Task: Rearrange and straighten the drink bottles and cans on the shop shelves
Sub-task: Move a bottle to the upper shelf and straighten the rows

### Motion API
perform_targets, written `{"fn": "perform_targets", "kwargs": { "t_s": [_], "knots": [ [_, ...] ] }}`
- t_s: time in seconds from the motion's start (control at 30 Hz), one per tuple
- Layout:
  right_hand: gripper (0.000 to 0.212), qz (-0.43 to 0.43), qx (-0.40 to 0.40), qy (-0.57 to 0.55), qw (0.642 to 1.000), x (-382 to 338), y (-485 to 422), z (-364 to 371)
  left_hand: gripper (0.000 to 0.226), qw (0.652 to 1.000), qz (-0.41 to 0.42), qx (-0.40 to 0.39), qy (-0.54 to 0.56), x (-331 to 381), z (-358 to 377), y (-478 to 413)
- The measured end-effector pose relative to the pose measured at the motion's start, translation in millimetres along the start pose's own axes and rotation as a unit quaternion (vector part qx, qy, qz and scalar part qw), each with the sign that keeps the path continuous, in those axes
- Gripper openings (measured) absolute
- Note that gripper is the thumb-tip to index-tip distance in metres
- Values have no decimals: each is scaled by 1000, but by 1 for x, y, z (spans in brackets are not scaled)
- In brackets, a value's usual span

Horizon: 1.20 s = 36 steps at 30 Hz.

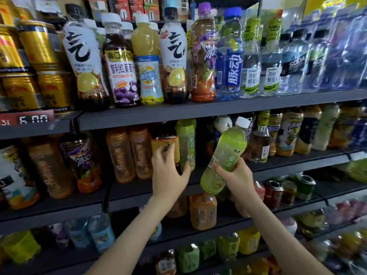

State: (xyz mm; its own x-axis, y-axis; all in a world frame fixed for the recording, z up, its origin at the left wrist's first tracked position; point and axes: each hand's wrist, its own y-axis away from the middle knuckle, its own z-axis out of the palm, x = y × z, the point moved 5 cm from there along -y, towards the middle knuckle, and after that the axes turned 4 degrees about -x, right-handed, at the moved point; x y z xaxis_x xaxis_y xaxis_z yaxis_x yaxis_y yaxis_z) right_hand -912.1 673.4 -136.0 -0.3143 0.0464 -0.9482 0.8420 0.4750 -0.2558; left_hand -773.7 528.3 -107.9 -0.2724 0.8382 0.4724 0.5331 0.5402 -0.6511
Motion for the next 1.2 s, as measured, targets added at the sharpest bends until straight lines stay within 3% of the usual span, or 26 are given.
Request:
{"fn": "perform_targets", "kwargs": {
  "t_s": [0.2,0.43,0.57,0.67,0.9,1.03,1.2],
  "knots": [
    [43,-31,-21,26,999,18,-21,-11,83,992,-91,78,-49,-14,29,3],
    [57,-74,-64,74,992,21,-39,8,83,987,-73,119,-83,-10,35,-3],
    [75,-90,-63,102,989,20,-49,21,85,982,-71,129,-122,-13,35,-9],
    [80,-99,-52,133,985,17,-53,28,95,980,-125,120,-100,-28,39,-11],
    [82,-164,70,280,943,14,-55,46,112,965,-227,123,55,-44,48,-16],
    [86,-154,27,256,954,16,-62,57,111,959,-251,122,57,-45,50,-18],
    [84,-173,60,307,934,23,-61,66,108,961,-248,116,52,-49,49,-18]
  ]
}}
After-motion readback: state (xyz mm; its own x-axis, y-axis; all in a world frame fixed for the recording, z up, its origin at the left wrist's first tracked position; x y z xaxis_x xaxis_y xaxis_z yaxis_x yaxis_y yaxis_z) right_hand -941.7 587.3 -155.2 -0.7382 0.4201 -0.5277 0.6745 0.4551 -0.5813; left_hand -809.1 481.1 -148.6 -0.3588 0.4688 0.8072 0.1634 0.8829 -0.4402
